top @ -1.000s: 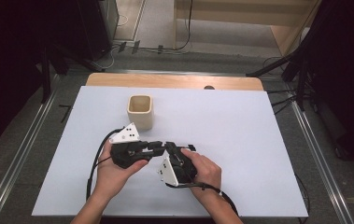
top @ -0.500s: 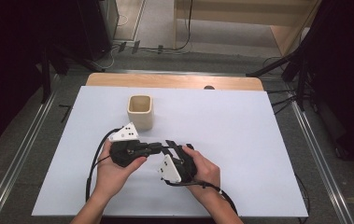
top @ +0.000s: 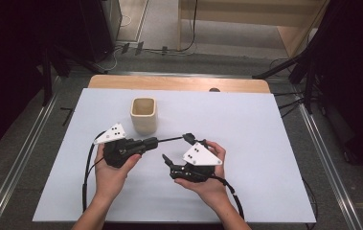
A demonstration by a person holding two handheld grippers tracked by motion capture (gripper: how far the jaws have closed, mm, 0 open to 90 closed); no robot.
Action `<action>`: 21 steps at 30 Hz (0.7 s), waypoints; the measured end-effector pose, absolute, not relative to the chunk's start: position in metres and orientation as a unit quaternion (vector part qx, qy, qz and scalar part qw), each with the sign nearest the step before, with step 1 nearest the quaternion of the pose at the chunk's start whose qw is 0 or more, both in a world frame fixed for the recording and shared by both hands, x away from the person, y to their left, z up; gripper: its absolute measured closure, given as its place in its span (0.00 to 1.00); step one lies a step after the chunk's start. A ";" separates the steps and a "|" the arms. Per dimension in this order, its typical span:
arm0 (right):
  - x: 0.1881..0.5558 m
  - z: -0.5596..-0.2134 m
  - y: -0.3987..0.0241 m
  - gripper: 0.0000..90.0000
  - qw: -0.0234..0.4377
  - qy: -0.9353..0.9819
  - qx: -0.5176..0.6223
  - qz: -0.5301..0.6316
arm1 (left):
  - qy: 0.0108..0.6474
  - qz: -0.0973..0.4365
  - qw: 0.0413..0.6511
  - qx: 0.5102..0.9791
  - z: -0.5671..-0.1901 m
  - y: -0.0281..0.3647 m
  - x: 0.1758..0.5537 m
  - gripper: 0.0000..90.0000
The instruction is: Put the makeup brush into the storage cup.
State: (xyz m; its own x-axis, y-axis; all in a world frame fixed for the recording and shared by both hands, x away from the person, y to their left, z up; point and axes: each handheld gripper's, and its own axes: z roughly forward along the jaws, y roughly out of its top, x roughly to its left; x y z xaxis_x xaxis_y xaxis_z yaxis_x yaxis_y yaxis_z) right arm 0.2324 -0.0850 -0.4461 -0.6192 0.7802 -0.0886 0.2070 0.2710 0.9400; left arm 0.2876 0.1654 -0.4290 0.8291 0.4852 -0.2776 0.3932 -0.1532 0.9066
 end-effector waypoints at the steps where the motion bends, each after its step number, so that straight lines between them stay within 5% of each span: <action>1: 0.233 -0.445 -0.087 0.15 0.277 0.739 0.339 0.513 | 0.290 0.042 0.588 0.754 -0.429 0.167 0.288 0.96; 5: 0.236 -0.441 -0.094 0.01 0.241 0.716 0.376 0.537 | 0.291 0.041 0.610 0.736 -0.432 0.171 0.288 0.96; 21: 0.240 -0.444 -0.102 0.00 0.141 0.644 0.473 0.584 | 0.282 0.050 0.675 0.680 -0.446 0.174 0.287 0.96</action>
